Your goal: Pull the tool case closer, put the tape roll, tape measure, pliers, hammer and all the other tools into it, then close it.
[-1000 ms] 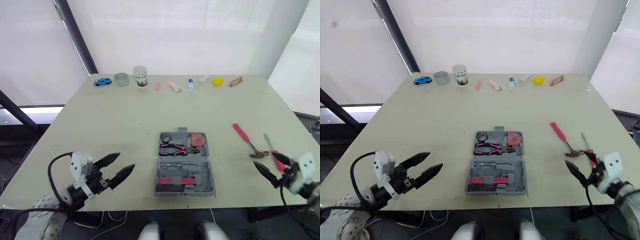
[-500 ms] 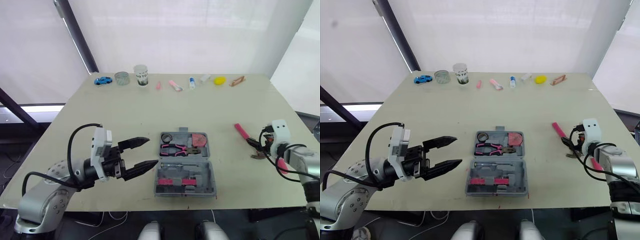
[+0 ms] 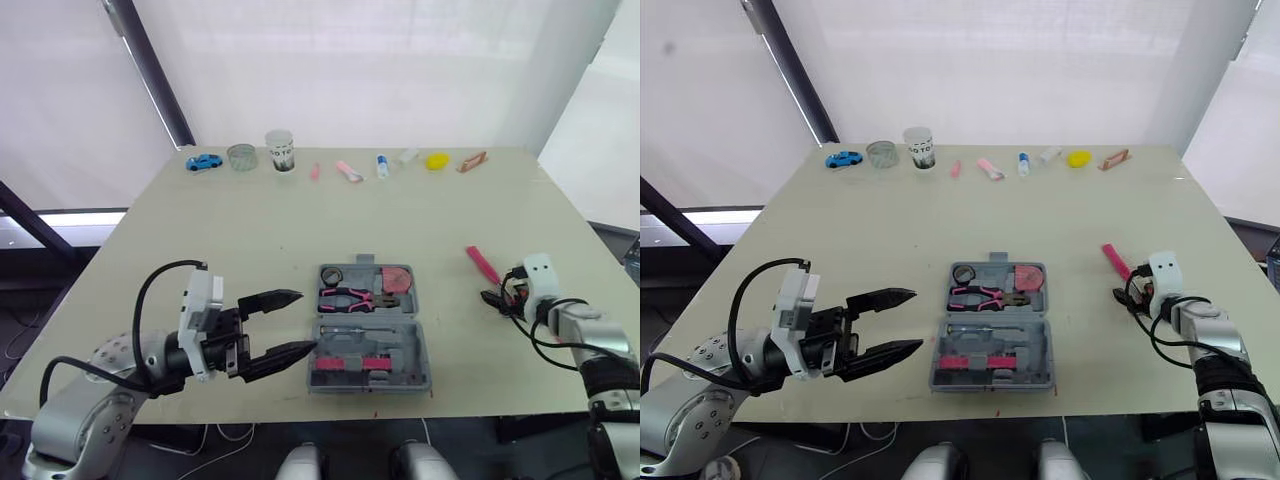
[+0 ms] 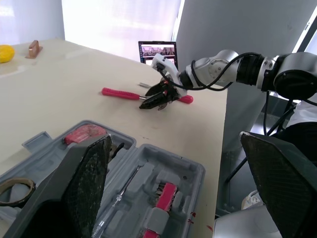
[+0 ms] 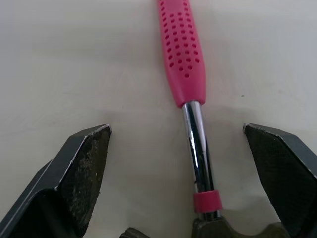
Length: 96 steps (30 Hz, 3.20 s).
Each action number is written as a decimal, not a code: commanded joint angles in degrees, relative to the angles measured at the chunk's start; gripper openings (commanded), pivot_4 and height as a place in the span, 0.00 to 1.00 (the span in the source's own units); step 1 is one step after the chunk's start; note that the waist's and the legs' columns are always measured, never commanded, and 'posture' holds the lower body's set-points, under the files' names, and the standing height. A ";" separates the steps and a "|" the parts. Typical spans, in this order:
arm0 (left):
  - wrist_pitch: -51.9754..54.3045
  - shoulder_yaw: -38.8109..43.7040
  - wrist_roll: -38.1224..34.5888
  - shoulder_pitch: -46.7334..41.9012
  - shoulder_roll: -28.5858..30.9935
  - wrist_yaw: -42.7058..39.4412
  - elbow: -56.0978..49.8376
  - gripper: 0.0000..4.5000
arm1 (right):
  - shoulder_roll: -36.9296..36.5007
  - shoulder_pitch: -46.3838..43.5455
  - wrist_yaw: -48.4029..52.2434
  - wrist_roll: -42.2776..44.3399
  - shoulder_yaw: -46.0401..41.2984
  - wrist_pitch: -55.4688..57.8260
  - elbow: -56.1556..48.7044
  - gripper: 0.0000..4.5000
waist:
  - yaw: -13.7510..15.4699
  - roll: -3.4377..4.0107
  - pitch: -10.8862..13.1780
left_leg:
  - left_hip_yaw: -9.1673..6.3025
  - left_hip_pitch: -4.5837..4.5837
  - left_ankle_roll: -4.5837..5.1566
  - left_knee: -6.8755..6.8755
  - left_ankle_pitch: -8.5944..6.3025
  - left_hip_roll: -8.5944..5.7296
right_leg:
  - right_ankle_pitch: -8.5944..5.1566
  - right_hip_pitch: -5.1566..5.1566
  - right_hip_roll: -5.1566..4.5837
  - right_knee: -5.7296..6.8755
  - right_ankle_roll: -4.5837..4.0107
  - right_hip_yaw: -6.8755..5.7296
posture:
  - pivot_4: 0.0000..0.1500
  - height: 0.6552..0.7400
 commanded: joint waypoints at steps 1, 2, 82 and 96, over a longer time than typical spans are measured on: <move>-1.81 0.89 0.61 0.14 0.64 -0.71 -0.42 0.98 | -0.06 -0.30 -0.73 -0.46 -1.23 -2.25 0.70 1.00 | 0.00 0.00 0.00 | 0.00 0.00 0.00 0.00 0.00 0.00 | 0.00 0.00 0.00 0.00 0.00 0.00 | 1.00 1.00; -1.98 0.93 0.71 0.29 0.62 -0.75 -0.39 1.00 | -0.07 -0.03 -0.80 -0.44 -1.35 -2.17 0.71 0.91 | 0.00 0.00 0.00 | 0.00 0.00 0.00 0.00 0.00 0.00 | 0.00 0.00 0.00 0.00 0.00 0.00 | 1.00 1.00; -13.33 13.34 1.65 7.65 4.90 -22.84 19.63 1.00 | 0.20 -11.88 29.92 -13.16 49.18 20.92 -47.26 0.01 | -1.16 -0.22 0.89 | -0.17 -0.20 -0.01 -0.07 0.00 0.27 | -0.09 -0.39 -0.10 0.06 -0.19 -0.20 | 1.00 1.00; -14.65 13.16 2.13 7.91 4.58 -23.11 20.68 1.00 | 2.16 -1.78 32.99 -0.72 32.78 4.04 -45.93 0.44 | -0.78 -0.32 0.89 | -0.15 -0.23 -0.01 -0.07 0.00 0.27 | -0.06 -0.36 -0.13 0.03 -0.14 -0.22 | 1.00 1.00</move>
